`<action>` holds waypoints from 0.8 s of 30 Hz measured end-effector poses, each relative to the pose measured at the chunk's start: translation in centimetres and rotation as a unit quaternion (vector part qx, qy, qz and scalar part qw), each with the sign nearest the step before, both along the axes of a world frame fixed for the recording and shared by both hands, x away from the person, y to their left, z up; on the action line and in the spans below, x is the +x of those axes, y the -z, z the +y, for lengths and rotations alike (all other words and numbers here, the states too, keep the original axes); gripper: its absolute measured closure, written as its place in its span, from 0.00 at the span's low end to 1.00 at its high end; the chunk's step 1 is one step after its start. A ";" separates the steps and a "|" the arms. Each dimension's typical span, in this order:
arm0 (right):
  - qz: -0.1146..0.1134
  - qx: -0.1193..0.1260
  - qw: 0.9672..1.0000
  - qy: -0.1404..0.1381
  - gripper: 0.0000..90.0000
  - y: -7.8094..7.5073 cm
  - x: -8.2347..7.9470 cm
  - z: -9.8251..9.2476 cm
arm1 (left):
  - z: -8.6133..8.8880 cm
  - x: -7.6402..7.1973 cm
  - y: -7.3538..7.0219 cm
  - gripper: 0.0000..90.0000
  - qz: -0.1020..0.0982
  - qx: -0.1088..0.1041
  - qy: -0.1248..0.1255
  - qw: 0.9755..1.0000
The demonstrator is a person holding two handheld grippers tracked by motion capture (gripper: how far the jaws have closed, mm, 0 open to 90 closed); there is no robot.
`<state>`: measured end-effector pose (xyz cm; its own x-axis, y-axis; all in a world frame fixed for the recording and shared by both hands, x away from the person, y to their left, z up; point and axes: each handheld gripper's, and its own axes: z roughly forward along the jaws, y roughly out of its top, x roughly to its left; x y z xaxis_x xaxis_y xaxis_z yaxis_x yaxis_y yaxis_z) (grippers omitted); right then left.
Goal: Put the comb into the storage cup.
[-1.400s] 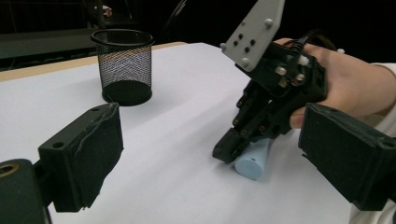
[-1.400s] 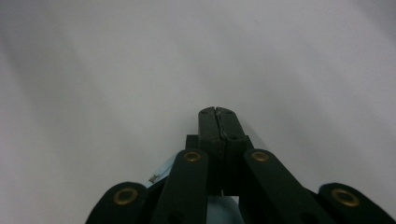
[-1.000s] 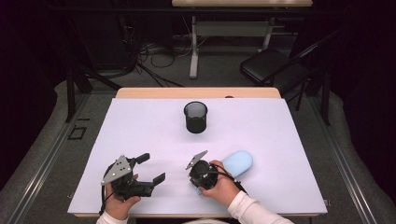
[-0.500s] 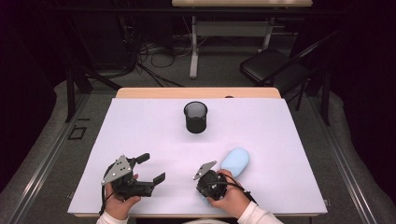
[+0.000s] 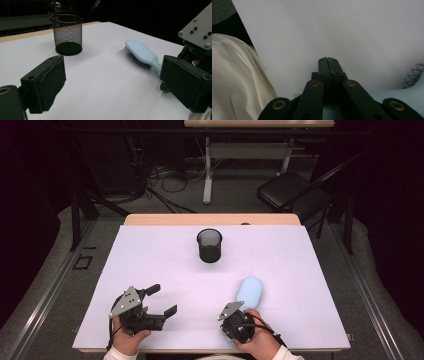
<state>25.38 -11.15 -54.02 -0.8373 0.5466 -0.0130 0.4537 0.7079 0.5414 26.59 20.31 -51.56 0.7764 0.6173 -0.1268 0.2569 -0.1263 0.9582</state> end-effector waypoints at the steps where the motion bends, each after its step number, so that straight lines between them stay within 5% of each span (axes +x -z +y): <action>1: -0.002 0.000 1.000 -0.002 1.00 0.0 0.0 -0.2 | 0.0 0.0 0.0 0.07 0.000 0.000 -0.001 1.000; 24: 0.004 0.023 0.997 0.071 1.00 -0.1 -0.4 -6.3 | 0.0 0.2 0.2 0.08 0.003 0.000 -0.006 1.000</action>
